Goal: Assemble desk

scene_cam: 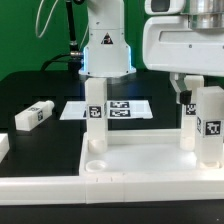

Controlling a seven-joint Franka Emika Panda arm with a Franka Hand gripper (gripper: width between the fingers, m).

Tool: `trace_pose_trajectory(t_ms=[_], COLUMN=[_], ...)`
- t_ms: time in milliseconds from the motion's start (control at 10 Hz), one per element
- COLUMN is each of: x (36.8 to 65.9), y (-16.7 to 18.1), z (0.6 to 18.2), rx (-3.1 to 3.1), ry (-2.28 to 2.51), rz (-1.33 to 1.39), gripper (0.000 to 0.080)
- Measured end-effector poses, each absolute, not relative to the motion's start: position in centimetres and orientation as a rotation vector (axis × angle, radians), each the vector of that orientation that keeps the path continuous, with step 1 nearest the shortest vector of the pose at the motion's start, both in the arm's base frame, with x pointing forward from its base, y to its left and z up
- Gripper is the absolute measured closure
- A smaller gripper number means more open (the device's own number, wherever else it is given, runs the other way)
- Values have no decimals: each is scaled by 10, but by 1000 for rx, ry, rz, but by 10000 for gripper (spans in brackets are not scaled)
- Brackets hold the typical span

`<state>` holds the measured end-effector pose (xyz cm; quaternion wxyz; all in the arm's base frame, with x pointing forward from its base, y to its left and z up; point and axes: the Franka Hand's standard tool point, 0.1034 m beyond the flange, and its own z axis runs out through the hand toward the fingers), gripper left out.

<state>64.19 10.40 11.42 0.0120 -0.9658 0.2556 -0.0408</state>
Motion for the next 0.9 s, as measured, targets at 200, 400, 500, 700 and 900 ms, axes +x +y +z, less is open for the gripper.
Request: trace_pose_trajectory(t_ms=[200,400,500,700,900], x=[642,642,642,642,642], y=[109,108,108,108,108], z=[110,110,110,110,110], rx=[-3126,-3125,-3121,-3104,-3052], ry=[274,279,306,420,677], rz=[-122,-122,-122,-122,-120], gripper=[151,151,151,270,511])
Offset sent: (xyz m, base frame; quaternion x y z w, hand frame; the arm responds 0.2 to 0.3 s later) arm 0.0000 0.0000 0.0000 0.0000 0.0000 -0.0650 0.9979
